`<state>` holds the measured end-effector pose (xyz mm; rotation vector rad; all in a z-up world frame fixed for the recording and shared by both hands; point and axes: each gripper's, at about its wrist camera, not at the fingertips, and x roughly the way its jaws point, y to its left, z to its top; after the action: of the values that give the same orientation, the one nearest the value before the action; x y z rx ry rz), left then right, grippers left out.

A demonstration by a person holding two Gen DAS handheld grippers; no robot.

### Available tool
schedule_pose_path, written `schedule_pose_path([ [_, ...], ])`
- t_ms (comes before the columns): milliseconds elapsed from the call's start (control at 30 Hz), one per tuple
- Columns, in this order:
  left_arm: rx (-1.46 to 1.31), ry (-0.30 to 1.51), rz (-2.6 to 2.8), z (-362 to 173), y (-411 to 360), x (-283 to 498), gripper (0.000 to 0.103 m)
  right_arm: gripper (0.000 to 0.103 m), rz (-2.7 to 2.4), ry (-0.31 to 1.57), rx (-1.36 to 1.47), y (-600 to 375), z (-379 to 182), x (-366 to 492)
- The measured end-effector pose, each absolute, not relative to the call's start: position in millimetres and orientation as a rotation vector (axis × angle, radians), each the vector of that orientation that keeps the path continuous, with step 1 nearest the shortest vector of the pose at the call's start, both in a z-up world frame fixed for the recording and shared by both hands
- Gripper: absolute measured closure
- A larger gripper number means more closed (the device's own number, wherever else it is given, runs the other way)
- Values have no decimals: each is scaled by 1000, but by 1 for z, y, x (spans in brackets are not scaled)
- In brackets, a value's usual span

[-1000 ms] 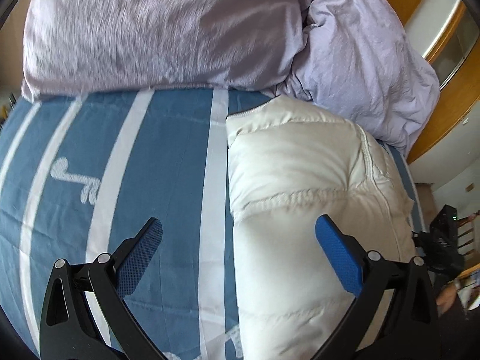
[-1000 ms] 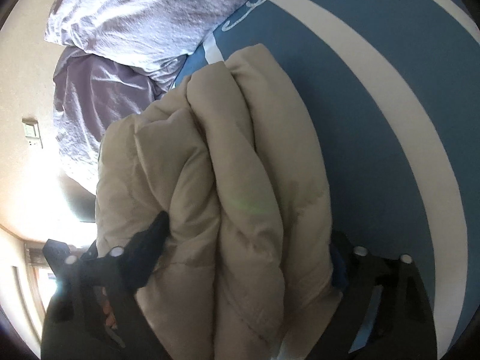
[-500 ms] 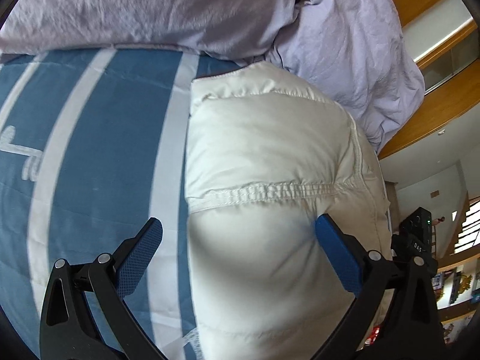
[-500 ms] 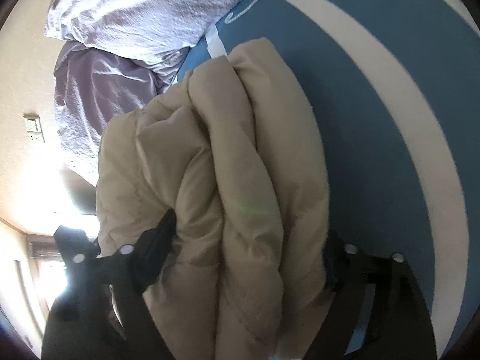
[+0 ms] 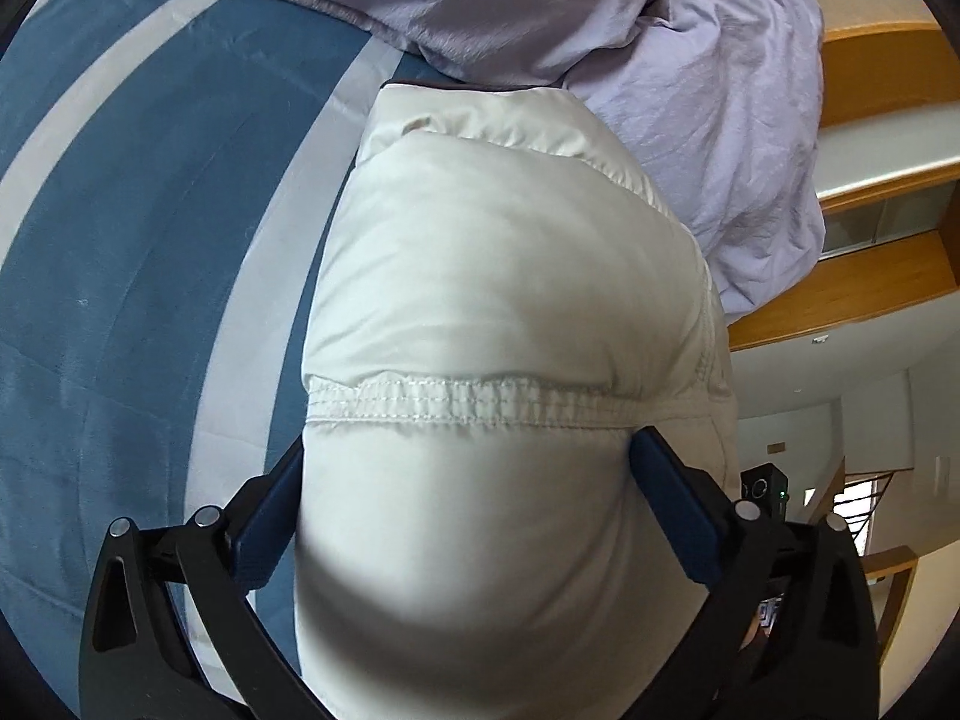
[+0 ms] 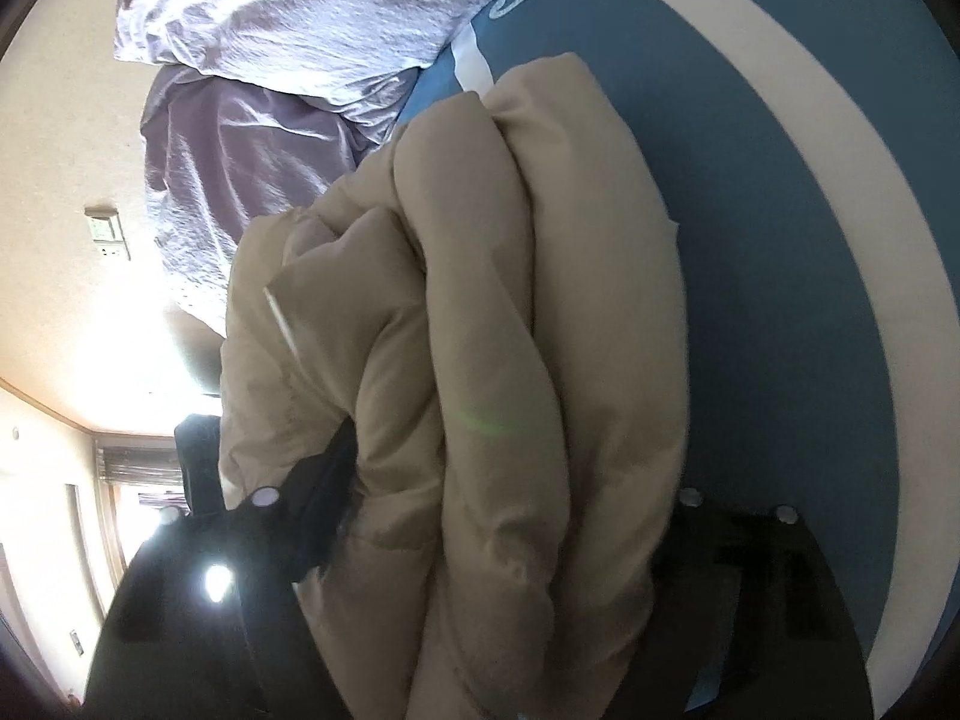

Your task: Fold large clothes

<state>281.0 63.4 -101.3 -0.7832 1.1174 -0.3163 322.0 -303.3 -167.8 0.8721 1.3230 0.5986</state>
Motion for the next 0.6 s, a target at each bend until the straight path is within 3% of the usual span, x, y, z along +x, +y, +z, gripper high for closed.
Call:
schedule_pose_path([
  [67,-786,1112,-316,-100,64,281,3,31,616,1313,868,-303,-166,322],
  [133,-789,1103,-320,-96,66,280,14,47,656,1283,899,-303,-164,323],
  [233,-797,1083,-327,-86,73,284,25,56,687,1262,893,-298,-156,330],
  [600,-692,982,-192,-35,124,323,27,59,721,1215,827,-230,-126,389],
])
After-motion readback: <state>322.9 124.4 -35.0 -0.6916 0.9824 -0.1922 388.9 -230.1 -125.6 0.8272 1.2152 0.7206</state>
